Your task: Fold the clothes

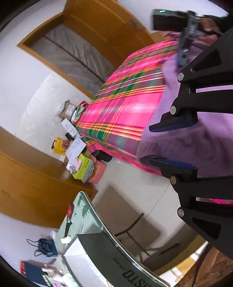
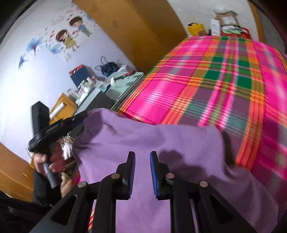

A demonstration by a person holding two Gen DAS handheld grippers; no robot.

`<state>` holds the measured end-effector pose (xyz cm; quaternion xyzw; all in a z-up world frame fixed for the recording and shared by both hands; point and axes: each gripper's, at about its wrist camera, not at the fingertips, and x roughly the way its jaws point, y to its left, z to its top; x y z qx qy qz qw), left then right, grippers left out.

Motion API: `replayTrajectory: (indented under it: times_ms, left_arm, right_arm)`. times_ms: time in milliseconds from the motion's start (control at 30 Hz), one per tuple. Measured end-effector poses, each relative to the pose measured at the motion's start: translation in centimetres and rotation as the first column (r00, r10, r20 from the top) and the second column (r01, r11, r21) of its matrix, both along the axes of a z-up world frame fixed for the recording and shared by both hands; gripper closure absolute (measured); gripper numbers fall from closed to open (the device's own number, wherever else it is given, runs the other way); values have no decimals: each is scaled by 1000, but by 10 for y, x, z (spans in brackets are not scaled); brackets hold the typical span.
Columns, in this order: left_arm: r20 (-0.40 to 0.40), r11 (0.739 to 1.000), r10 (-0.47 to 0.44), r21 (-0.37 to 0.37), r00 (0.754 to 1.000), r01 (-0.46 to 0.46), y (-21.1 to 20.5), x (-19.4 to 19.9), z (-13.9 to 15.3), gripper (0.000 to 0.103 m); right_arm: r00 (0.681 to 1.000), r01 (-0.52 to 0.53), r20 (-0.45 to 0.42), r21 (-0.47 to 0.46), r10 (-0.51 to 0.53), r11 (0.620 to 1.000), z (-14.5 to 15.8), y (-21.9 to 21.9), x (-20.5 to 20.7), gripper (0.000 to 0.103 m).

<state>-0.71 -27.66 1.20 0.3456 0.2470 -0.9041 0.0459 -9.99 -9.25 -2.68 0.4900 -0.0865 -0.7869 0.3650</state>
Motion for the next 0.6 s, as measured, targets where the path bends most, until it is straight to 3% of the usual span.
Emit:
replayTrajectory:
  times_ms: [67,300,433,500,600]
  left_arm:
    - [7,999,7,-46,1000,-6,5,10,1,73]
    - [13,998,-15,-59,1000,16,12,27,-5,71]
    - [88,999,14,-39,996,-10,4,17,-20,71]
    - [77,999,5,-39,997,-2,7,18,-18,71]
    - [36,999,-34,-40,999,35,12,22,-11,71]
  right_arm:
    - [1000,-16,1,23,16,1000,-4,-13,-9,85]
    - [998,-41,44,105,36,994,-21,-37,-30,85]
    - [999,10,41,116,-15,993,-21,-31,-36,88]
    - [999,33,36,118,-38,992,-18,-29,-36,88]
    - [1000,-23,-2,104,23,994,-6,-37,-23,85]
